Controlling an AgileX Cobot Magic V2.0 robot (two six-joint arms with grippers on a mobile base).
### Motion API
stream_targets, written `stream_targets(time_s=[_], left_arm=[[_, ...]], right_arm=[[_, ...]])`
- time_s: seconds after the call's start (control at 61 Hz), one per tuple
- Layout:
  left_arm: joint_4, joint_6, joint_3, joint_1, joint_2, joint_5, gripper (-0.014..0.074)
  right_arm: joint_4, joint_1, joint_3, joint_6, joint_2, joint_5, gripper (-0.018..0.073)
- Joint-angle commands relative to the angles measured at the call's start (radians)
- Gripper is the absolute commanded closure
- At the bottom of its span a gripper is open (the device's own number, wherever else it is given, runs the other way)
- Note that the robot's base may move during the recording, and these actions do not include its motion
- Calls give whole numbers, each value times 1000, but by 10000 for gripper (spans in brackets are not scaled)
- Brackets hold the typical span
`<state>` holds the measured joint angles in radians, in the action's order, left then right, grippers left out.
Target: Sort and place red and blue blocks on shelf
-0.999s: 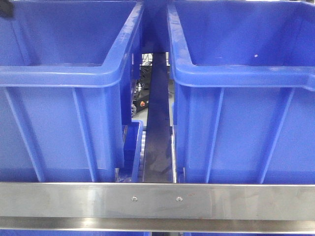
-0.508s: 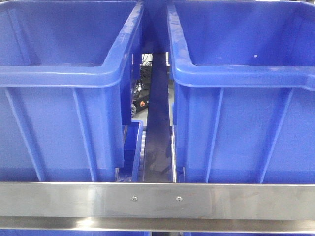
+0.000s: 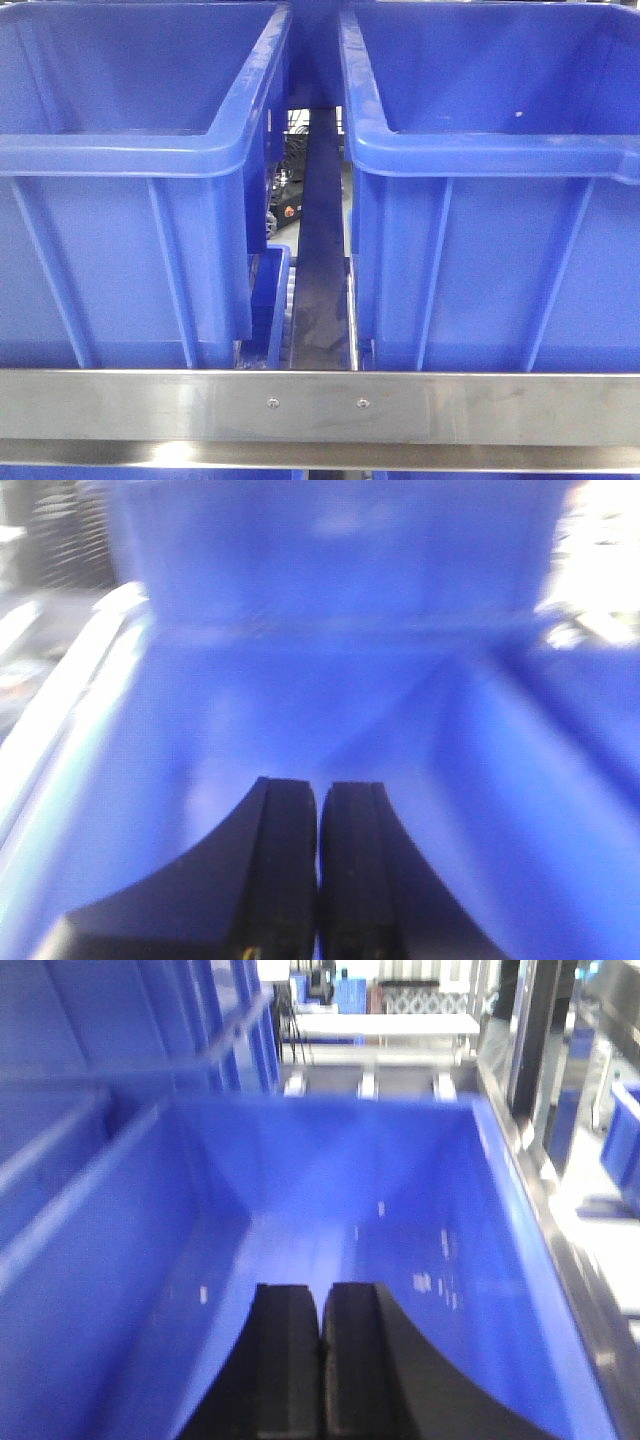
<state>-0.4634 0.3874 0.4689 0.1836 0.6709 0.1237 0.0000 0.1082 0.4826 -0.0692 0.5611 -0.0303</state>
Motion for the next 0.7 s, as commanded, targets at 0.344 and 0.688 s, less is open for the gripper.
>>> stream_targets(time_s=[0.344, 0.688], left_arm=[[-13, 4, -210, -70, -384, 18, 471], [-11, 12, -225, -70, -435, 21, 471]], right_arm=[[26, -5, -201, 6, -273, 95, 503], [26, -5, -216, 6, -319, 134, 503]])
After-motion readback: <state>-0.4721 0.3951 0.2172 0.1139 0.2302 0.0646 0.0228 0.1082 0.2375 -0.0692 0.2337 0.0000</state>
